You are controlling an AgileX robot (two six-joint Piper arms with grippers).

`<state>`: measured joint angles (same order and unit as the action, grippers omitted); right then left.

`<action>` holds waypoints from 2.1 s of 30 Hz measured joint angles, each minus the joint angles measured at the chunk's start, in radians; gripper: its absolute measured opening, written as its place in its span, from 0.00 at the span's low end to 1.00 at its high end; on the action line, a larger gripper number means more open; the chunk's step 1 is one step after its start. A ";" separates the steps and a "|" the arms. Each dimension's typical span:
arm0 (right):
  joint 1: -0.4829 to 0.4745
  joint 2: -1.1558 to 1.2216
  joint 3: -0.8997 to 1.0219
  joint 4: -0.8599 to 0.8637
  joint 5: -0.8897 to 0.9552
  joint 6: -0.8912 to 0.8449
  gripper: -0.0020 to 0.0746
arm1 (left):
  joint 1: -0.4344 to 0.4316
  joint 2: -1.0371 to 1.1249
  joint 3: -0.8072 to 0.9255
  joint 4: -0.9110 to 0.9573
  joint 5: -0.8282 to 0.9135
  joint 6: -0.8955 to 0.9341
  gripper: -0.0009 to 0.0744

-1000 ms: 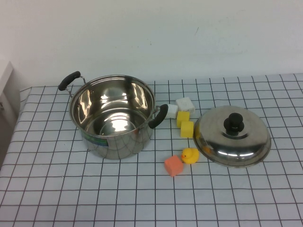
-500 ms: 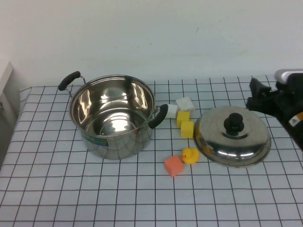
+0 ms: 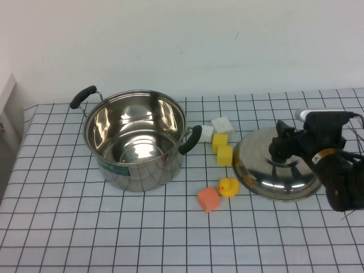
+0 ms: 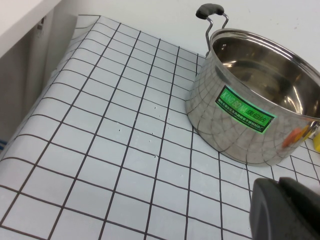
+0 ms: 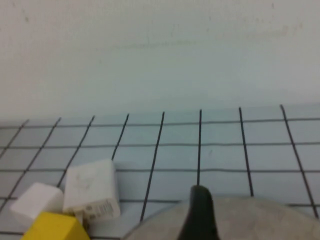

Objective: Cover the pot
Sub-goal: Pick up the pot lid, then place the pot lid on the pot

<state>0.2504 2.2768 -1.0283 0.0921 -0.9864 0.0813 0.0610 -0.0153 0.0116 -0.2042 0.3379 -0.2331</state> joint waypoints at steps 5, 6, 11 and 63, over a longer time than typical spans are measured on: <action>0.000 0.074 -0.047 -0.036 0.000 0.000 0.71 | 0.000 0.000 0.000 0.000 0.000 0.000 0.01; 0.000 0.087 -0.055 -0.041 0.000 0.000 0.71 | 0.000 0.000 0.000 0.000 0.000 0.000 0.01; 0.002 0.132 -0.076 -0.045 0.000 0.000 0.71 | 0.000 0.000 0.000 0.000 0.000 0.000 0.01; 0.411 -0.103 -0.701 -0.154 0.783 0.003 0.48 | 0.000 0.000 0.000 0.000 0.000 0.002 0.01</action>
<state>0.6611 2.1738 -1.7295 -0.0618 -0.2033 0.0846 0.0610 -0.0153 0.0116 -0.2042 0.3379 -0.2309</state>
